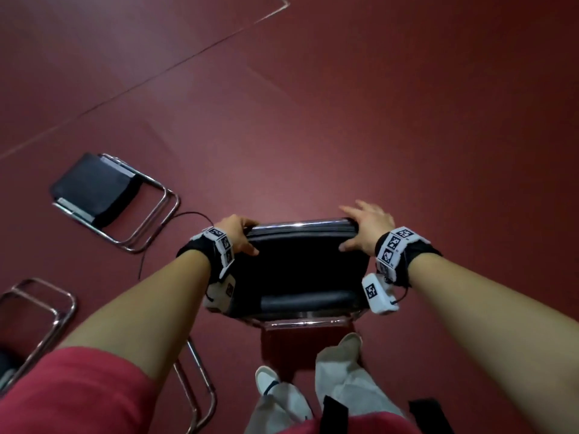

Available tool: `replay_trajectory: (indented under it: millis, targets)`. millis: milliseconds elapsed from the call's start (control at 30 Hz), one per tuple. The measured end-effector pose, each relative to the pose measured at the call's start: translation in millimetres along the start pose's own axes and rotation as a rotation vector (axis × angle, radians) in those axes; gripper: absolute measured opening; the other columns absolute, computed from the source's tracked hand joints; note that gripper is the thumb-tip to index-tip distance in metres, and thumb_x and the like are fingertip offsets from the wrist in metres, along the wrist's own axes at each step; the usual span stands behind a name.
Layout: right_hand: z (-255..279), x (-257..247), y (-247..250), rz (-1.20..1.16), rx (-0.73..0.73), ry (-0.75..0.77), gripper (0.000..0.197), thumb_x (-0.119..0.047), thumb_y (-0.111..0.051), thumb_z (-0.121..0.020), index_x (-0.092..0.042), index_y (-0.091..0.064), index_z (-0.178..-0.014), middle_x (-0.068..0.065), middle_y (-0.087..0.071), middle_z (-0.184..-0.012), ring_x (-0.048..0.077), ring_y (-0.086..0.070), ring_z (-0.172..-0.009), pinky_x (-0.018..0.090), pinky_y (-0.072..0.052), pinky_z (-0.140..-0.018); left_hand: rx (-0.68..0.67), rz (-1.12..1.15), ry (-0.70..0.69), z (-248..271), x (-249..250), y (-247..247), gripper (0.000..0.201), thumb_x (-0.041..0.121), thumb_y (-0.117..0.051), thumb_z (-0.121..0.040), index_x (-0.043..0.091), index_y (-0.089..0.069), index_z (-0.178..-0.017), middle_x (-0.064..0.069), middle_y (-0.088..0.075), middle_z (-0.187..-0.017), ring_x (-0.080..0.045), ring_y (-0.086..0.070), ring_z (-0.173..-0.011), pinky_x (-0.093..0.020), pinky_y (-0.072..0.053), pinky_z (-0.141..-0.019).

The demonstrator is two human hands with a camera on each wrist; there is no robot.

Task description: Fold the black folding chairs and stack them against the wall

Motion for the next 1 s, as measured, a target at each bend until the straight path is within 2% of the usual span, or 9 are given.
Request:
replay_trajectory:
  millis: [100, 333, 467, 567, 633, 700, 767, 900, 1000]
  targets:
    - [-24.0, -2.0, -2.3, -0.113, -0.052, 0.083, 0.087, -0.048, -0.085, -0.066, -0.040, -0.044, -0.143, 0.002, -0.051, -0.133, 0.028, -0.048, -0.126, 0.044, -0.041, -0.106, 0.046, 0.022, 0.015, -16.5, -7.4, 5.9, 0.066, 0.024, -0.091, -0.065, 0.035, -0.067, -0.126, 0.008, -0.073, -0.102, -0.017, -0.069, -0.103, -0.029, -0.051, -0.093]
    - [-46.9, 15.6, 6.2, -0.192, 0.089, 0.101, 0.071, -0.044, -0.079, -0.076, -0.043, -0.048, -0.139, -0.003, -0.049, -0.135, 0.025, -0.042, -0.125, 0.042, -0.035, -0.108, 0.233, -0.051, 0.037, -36.2, -1.2, 24.2, 0.076, 0.062, -0.086, -0.058, 0.037, -0.065, -0.127, 0.004, -0.069, -0.120, -0.027, -0.061, -0.117, -0.038, -0.047, -0.099]
    - [-55.7, 9.9, 6.0, -0.281, 0.162, 0.081, 0.072, -0.041, -0.082, -0.072, -0.039, -0.052, -0.138, -0.004, -0.051, -0.136, 0.024, -0.042, -0.127, 0.040, -0.034, -0.110, 0.402, 0.282, 0.089, -37.3, -53.9, 20.4, 0.099, 0.085, -0.068, -0.044, 0.032, -0.066, -0.128, -0.004, -0.064, -0.121, -0.025, -0.060, -0.116, -0.042, -0.046, -0.107]
    - [-57.6, 19.0, 6.9, -0.405, 0.216, -0.018, 0.079, -0.037, -0.088, -0.066, -0.029, -0.054, -0.137, -0.001, -0.054, -0.134, 0.022, -0.046, -0.127, 0.037, -0.037, -0.110, 0.479, 0.614, 0.157, -37.1, -85.8, 6.5, 0.093, 0.078, -0.079, -0.052, 0.029, -0.063, -0.130, -0.001, -0.063, -0.126, -0.018, -0.061, -0.117, -0.037, -0.047, -0.107]
    - [-57.2, 24.1, 5.3, -0.451, 0.252, -0.075, 0.080, -0.040, -0.088, -0.066, -0.030, -0.053, -0.137, 0.000, -0.053, -0.131, 0.022, -0.047, -0.125, 0.036, -0.038, -0.110, 0.495, 0.815, 0.200, -36.4, -94.7, 2.2, 0.078, 0.051, -0.087, -0.069, 0.018, -0.060, -0.134, -0.004, -0.065, -0.126, -0.018, -0.062, -0.116, -0.023, -0.049, -0.097]
    - [-54.9, 26.2, 1.2, -0.473, 0.263, -0.125, 0.079, -0.044, -0.086, -0.067, -0.035, -0.050, -0.137, 0.001, -0.048, -0.133, 0.023, -0.044, -0.127, 0.036, -0.037, -0.111, 0.492, 0.970, 0.231, -38.6, -103.9, -5.1, 0.065, 0.028, -0.081, -0.083, 0.008, -0.054, -0.138, -0.003, -0.062, -0.128, -0.015, -0.059, -0.118, -0.011, -0.045, -0.088]
    - [-58.1, 27.5, -3.1, -0.518, 0.255, -0.183, 0.083, -0.045, -0.087, -0.066, -0.036, -0.048, -0.138, 0.002, -0.044, -0.138, 0.024, -0.043, -0.129, 0.037, -0.036, -0.112, 0.490, 1.055, 0.241, -43.3, -112.7, -9.6, 0.068, 0.025, -0.076, -0.088, 0.006, -0.046, -0.145, 0.000, -0.056, -0.132, -0.010, -0.053, -0.119, -0.013, -0.040, -0.092]
    - [-62.4, 32.5, -7.1, -0.614, 0.241, -0.272, 0.095, -0.047, -0.089, -0.062, -0.033, -0.042, -0.143, 0.003, -0.038, -0.146, 0.023, -0.043, -0.132, 0.040, -0.035, -0.114, 0.472, 1.185, 0.266, -46.8, -117.2, -15.1, 0.052, 0.022, -0.072, -0.091, 0.007, -0.050, -0.136, 0.004, -0.061, -0.115, -0.010, -0.056, -0.109, -0.017, -0.044, -0.091]
    - [-67.0, 33.9, -6.8, -0.674, 0.200, -0.298, 0.096, -0.047, -0.088, -0.064, -0.029, -0.040, -0.145, 0.004, -0.035, -0.148, 0.022, -0.043, -0.133, 0.039, -0.036, -0.114, 0.458, 1.201, 0.243, -51.2, -119.9, -21.9, 0.050, 0.021, -0.071, -0.092, 0.009, -0.049, -0.136, -0.001, -0.060, -0.122, -0.014, -0.057, -0.115, -0.021, -0.043, -0.095]
Point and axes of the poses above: each hand's wrist, its own z-axis away from the middle knuckle, its own y-axis out of the back of the hand, x = y × z, the point moved 6 cm from there along -z, towards the middle knuckle
